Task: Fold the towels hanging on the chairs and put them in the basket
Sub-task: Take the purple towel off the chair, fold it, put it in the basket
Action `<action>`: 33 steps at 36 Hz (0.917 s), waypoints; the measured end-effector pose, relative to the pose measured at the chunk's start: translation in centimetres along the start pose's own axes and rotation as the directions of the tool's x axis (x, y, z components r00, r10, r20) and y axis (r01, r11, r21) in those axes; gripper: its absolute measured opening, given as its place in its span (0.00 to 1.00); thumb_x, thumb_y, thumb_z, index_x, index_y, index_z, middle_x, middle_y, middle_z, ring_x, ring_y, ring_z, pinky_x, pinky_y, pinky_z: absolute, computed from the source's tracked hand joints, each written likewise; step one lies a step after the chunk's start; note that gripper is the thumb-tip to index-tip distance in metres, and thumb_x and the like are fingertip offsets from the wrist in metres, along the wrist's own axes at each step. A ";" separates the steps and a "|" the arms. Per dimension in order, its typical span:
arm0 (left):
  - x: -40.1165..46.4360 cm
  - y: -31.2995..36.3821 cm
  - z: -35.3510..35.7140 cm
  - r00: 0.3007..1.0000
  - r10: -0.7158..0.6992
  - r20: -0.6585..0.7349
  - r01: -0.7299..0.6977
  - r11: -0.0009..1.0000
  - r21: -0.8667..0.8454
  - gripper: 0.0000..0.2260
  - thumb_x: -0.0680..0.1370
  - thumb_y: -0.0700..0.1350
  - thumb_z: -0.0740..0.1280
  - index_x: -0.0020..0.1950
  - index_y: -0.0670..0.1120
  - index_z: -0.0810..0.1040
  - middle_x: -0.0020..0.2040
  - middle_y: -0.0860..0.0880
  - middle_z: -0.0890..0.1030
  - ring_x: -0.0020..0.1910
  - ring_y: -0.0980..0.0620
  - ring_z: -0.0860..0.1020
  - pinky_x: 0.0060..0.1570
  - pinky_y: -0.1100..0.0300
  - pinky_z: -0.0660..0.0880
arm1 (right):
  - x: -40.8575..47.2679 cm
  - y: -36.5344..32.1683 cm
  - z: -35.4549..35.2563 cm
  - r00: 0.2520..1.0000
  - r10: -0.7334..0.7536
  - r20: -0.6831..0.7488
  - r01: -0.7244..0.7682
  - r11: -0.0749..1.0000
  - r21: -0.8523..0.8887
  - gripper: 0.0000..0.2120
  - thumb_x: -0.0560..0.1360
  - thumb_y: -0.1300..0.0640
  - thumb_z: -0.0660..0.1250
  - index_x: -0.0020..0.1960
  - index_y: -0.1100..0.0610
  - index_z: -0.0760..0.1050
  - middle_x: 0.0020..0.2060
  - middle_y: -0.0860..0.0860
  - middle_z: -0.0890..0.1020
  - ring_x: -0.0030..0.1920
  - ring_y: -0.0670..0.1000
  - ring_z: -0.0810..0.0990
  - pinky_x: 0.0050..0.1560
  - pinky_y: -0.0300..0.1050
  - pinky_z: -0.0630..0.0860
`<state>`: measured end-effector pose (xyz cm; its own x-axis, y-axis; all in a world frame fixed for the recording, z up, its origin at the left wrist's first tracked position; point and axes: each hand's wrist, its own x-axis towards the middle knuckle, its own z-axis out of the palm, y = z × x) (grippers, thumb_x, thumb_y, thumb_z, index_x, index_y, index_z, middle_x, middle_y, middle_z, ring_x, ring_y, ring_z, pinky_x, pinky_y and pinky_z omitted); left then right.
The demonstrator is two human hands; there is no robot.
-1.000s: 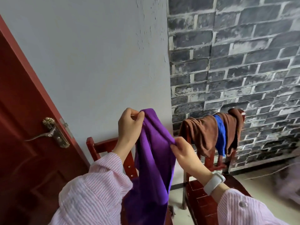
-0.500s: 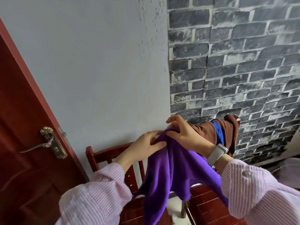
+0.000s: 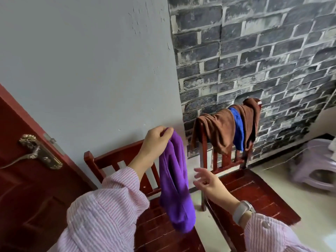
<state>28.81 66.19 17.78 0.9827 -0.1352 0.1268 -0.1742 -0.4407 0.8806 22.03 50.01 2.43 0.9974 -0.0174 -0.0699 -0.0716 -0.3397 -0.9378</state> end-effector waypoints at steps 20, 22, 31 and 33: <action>-5.1 -3.5 -6.4 0.977 -0.023 -0.210 -0.009 0.989 -0.150 0.07 0.78 0.44 0.62 0.43 0.50 0.78 0.34 0.56 0.80 0.35 0.62 0.77 0.37 0.68 0.74 | 2.4 -6.4 9.4 0.979 -0.204 -0.010 0.190 0.926 -0.328 0.07 0.74 0.53 0.62 0.50 0.55 0.72 0.48 0.51 0.74 0.50 0.54 0.75 0.40 0.43 0.63; -5.2 -4.3 -7.0 0.931 -0.015 -0.364 -0.019 0.996 -0.088 0.08 0.78 0.44 0.63 0.39 0.51 0.77 0.32 0.55 0.77 0.32 0.60 0.74 0.35 0.66 0.71 | 2.5 -5.5 9.6 0.985 -0.170 -0.017 0.151 0.915 -0.374 0.07 0.73 0.56 0.62 0.50 0.55 0.71 0.48 0.51 0.75 0.51 0.55 0.75 0.40 0.44 0.64; -7.0 -8.5 -9.9 0.816 0.181 -0.549 0.071 0.911 0.406 0.06 0.76 0.39 0.66 0.49 0.37 0.78 0.45 0.40 0.81 0.46 0.42 0.77 0.41 0.68 0.62 | 3.0 -4.4 7.0 0.984 -0.105 -0.141 0.097 0.993 -0.061 0.07 0.77 0.64 0.58 0.53 0.60 0.72 0.42 0.52 0.77 0.48 0.56 0.77 0.47 0.41 0.67; -7.1 -9.3 -9.9 0.863 0.188 -0.469 0.052 0.890 0.454 0.08 0.74 0.40 0.68 0.51 0.40 0.77 0.47 0.43 0.79 0.45 0.47 0.76 0.44 0.71 0.63 | 3.3 -5.8 6.3 0.973 -0.206 -0.105 0.198 0.976 -0.087 0.08 0.77 0.64 0.58 0.54 0.62 0.73 0.43 0.50 0.77 0.48 0.52 0.76 0.47 0.36 0.66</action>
<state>24.07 80.03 13.22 0.8452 0.2163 0.4888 -0.1321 -0.8016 0.5830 25.73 57.89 5.49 0.9859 -0.0452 0.1611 0.1279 -0.4167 -0.9000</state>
